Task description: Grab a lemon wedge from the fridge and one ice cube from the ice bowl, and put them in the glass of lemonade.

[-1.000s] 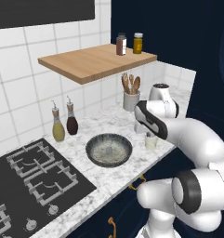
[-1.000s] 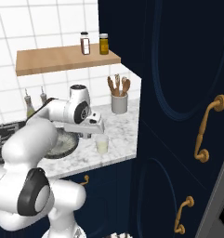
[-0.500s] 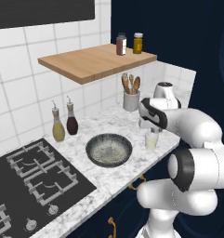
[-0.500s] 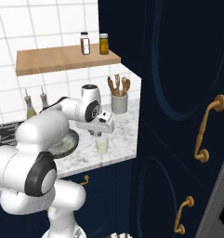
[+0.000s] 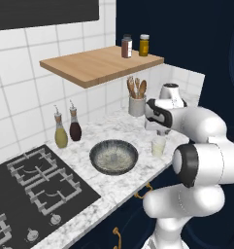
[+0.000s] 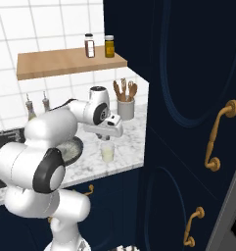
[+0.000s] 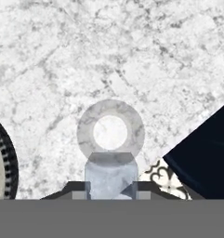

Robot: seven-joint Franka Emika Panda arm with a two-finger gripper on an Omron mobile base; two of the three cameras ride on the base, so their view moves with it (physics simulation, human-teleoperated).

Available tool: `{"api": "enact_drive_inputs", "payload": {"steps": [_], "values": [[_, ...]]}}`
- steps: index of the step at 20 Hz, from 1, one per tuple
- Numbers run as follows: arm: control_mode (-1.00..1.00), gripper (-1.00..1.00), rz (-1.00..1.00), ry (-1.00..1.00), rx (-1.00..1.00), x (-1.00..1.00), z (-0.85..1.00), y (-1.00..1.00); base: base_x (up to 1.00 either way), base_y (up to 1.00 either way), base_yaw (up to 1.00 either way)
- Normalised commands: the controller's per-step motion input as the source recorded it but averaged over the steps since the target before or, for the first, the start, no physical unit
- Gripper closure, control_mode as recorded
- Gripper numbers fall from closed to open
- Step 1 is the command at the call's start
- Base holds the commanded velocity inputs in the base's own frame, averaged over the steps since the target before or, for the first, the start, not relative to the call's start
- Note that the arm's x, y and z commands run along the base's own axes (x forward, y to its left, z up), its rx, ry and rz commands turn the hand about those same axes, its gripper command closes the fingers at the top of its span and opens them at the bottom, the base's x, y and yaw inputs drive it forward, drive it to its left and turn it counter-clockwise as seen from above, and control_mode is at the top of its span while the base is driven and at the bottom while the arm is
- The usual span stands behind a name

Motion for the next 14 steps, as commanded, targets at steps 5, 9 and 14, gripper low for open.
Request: {"api": "enact_drive_inputs", "payload": {"steps": [5, 9, 14], "values": [[-1.0, 1.0, -0.07, 0.0, 0.0, 0.18, -0.37, 0.0, 0.0, 0.0, 0.0], [-1.0, 1.0, -0.05, 0.01, 0.02, 0.18, -0.65, -0.05, 0.0, 0.0, 0.0], [-1.0, 1.0, 0.0, -0.05, 0.0, 0.0, -0.02, 0.0, 0.0, 0.0, 0.0]]}}
